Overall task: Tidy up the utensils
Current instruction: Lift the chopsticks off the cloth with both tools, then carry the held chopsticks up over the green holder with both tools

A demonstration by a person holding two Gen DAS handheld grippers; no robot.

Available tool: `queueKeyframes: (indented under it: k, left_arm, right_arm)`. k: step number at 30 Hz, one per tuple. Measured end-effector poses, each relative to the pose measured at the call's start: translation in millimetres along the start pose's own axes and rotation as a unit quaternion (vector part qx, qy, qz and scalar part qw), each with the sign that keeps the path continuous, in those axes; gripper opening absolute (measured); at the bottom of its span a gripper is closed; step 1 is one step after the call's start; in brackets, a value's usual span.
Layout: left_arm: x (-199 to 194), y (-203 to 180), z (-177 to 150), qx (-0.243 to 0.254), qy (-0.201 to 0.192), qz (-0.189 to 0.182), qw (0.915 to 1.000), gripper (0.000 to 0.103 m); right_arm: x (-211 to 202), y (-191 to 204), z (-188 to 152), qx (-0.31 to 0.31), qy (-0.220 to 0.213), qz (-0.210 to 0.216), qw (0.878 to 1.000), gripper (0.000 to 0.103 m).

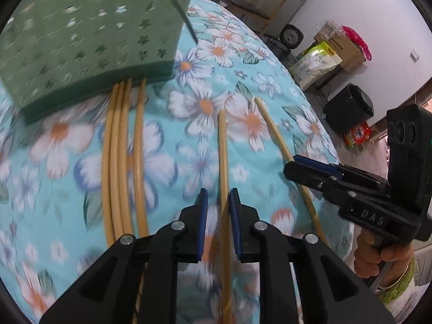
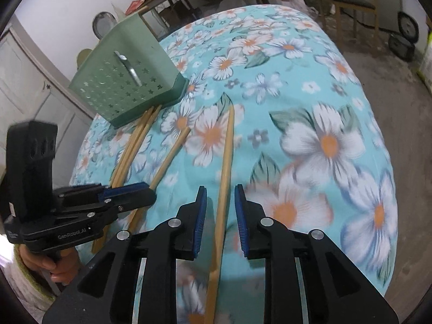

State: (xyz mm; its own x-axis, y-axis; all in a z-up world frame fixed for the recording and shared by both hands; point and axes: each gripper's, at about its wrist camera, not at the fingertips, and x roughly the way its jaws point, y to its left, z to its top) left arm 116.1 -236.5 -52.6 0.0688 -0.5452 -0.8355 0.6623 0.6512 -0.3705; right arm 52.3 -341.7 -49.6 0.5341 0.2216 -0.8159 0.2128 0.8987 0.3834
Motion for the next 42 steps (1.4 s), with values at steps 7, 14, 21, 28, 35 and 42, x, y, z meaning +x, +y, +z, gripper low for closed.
queueKeyframes:
  k: [7,14,21,28,35,42]
  left_arm:
    - [22.7,-0.9,39.2,0.013,0.009,0.001,0.9999,0.016]
    - [30.3,-1.1,49.5,0.015,-0.007,0.005,0.9999,0.008]
    - [13.4,6.8,46.4,-0.012,-0.033,-0.011,0.9993,0.006]
    - [-74.3,11.9,34.8,-0.019,-0.120,-0.041,0.9918,0.006]
    - [-174.5,25.7,18.2,-0.022,-0.214,-0.046,0.9756,0.006]
    - [-248.5,37.2,13.6,-0.026,-0.308,-0.018,0.9510,0.006]
  right_arm:
    - [23.3,-1.2,32.4,-0.017,0.012,-0.007,1.000,0.016]
    - [33.2,-3.0,46.5,-0.008,0.008,-0.005,1.000,0.006]
    - [8.2,-0.1,48.8,0.004,-0.019,0.018,1.000,0.004]
    - [-58.5,27.1,58.9,-0.021,-0.095,0.053,0.994,0.004]
    - [-116.1,70.3,68.3,-0.068,-0.169,0.079,0.980,0.004]
    - [-147.0,102.1,85.8,-0.107,-0.219,0.089,0.966,0.004]
